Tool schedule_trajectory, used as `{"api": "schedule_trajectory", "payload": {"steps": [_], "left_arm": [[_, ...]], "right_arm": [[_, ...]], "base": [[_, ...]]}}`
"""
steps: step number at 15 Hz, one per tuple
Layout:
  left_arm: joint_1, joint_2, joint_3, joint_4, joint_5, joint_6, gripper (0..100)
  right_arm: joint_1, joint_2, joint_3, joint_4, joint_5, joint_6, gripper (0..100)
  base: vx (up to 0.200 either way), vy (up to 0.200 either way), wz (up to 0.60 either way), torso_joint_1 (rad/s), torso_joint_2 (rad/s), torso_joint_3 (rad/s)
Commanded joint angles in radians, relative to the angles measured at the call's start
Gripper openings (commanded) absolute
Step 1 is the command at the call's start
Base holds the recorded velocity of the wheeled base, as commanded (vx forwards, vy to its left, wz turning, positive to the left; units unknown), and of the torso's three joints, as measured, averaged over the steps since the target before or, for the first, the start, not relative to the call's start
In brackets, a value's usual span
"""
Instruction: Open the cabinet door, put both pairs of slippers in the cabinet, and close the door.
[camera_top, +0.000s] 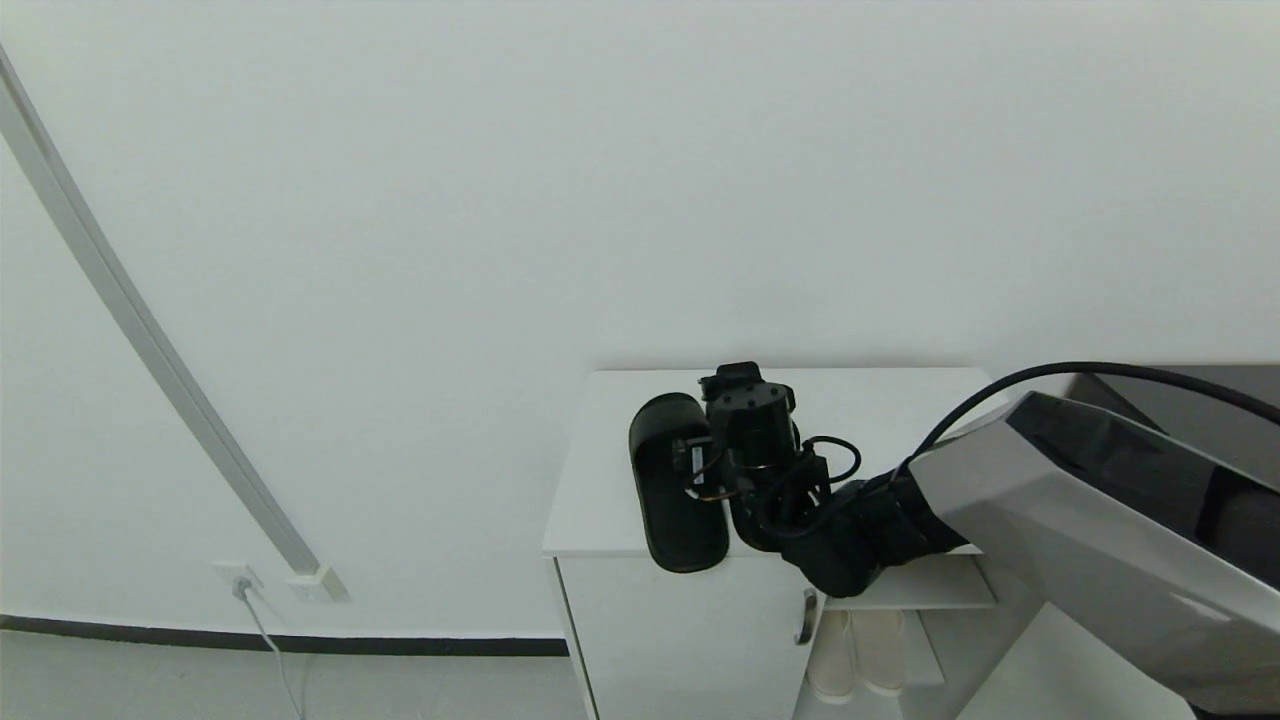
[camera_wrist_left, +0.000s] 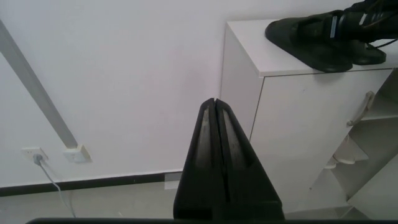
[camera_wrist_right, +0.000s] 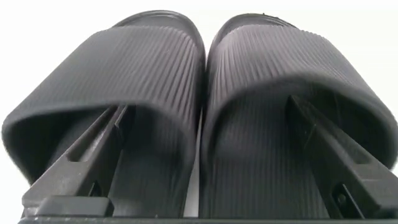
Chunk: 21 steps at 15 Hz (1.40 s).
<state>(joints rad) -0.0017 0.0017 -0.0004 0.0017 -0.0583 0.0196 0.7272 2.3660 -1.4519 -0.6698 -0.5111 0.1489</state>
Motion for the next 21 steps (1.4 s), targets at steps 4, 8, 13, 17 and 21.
{"api": "schedule_trajectory", "payload": {"steps": [4, 8, 13, 17, 21], "left_arm": [[0.0, 0.0, -0.001, 0.0, 0.0, 0.0, 0], [0.0, 0.0, 0.0, 0.0, 0.014, -0.006, 0], [-0.001, 0.0, 0.0, 0.0, 0.014, -0.006, 0], [-0.001, 0.0, 0.0, 0.0, 0.014, -0.006, 0], [0.0, 0.0, 0.0, 0.0, 0.012, -0.006, 0]], "right_arm": [[-0.028, 0.072, -0.104, 0.036, 0.0, -0.002, 100], [-0.029, 0.079, -0.122, 0.038, 0.0, -0.002, 0], [-0.028, 0.052, -0.114, 0.035, -0.006, -0.012, 0], [-0.019, -0.028, -0.053, 0.033, -0.006, -0.012, 0], [0.004, -0.109, 0.058, 0.018, -0.004, -0.011, 0]], "base": [[0.0, 0.0, 0.0, 0.0, 0.0, 0.0], [0.0, 0.0, 0.0, 0.0, 0.0, 0.0], [0.0, 0.0, 0.0, 0.0, 0.0, 0.0], [0.0, 0.0, 0.0, 0.0, 0.0, 0.0], [0.0, 0.0, 0.0, 0.0, 0.0, 0.0]]}}
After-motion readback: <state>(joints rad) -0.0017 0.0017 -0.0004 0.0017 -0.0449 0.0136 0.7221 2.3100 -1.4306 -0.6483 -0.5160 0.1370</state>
